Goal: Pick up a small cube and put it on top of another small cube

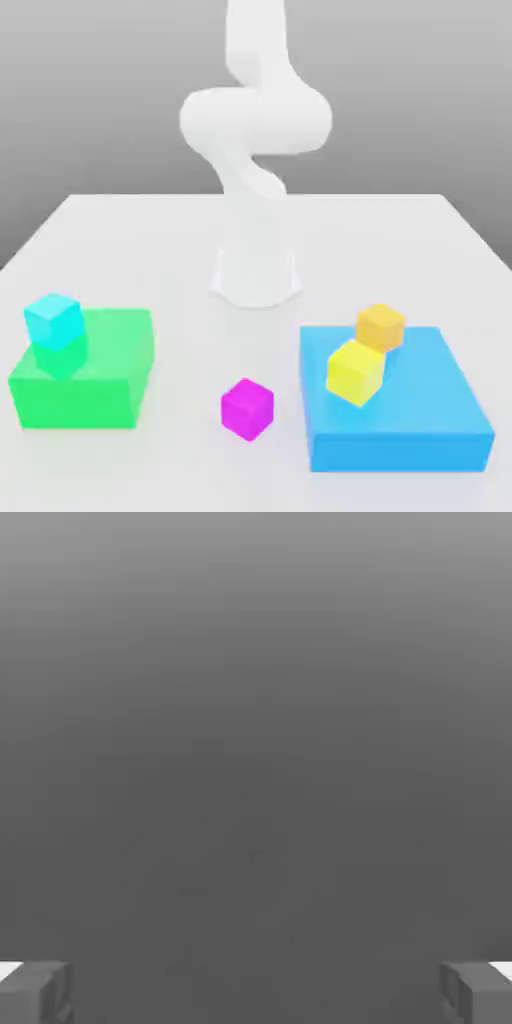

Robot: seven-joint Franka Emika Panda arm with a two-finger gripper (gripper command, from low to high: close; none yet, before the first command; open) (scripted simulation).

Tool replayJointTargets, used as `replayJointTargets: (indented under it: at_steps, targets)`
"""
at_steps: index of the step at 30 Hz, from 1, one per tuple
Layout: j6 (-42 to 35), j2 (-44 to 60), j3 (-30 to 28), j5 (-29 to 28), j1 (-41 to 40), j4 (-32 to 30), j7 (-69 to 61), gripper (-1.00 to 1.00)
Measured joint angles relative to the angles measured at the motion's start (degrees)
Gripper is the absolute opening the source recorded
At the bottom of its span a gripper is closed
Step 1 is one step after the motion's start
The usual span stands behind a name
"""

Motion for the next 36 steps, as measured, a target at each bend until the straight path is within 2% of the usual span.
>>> replayJointTargets:
  at_steps: [14, 18, 21, 26, 27, 33, 36]
  targets:
    - [20.57, 29.13, -11.34, -0.43, 9.90, -20.95, -34.86, 0.00]
    - [27.20, 38.64, -12.60, 0.02, 10.83, -27.44, -46.30, 0.00]
    - [32.04, 44.96, -11.06, 3.62, 10.25, -28.20, -51.62, 0.00]
    - [40.38, 55.29, -2.19, 10.37, 2.97, -26.55, -56.97, 0.00]
    - [41.41, 56.55, -1.06, 10.72, 1.92, -26.35, -57.23, -1.00]
    - [41.79, 57.16, -0.49, 10.81, 1.38, -26.24, -57.27, -1.00]
    - [38.70, 53.32, -3.19, 8.53, 3.49, -26.92, -55.65, -1.00]
